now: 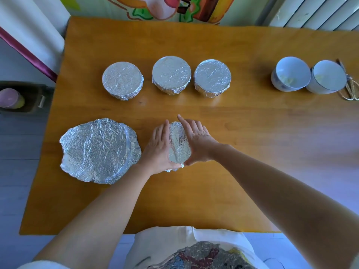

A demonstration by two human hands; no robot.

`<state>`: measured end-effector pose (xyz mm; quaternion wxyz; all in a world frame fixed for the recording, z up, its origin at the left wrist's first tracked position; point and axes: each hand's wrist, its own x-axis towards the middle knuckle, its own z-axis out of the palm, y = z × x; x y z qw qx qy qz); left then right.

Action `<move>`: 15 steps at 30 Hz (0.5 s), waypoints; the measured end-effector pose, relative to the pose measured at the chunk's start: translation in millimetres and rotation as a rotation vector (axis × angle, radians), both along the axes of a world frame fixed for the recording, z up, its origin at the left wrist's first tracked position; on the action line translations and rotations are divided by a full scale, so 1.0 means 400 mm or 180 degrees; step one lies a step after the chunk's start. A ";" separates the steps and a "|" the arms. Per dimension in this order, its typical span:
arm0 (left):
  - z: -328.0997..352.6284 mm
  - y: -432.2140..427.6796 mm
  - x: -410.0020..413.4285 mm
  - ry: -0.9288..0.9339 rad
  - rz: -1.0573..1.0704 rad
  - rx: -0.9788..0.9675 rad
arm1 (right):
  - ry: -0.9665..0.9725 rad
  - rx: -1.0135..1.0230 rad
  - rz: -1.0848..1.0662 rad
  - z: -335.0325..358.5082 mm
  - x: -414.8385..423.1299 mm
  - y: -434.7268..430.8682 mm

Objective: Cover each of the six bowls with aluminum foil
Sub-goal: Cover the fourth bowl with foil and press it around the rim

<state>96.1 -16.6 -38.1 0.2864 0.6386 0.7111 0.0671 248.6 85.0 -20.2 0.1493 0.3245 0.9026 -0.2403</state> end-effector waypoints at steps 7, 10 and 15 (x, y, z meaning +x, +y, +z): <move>0.009 0.017 -0.010 0.0051 -0.0348 -0.0163 | 0.0005 -0.0015 -0.0359 0.001 0.004 -0.031; 0.015 0.023 -0.012 0.0042 -0.0485 -0.0242 | 0.0001 -0.0026 -0.0518 -0.002 0.007 -0.040; 0.022 0.034 -0.012 0.0134 -0.0559 -0.0307 | -0.0149 0.0103 -0.0357 0.005 -0.002 -0.027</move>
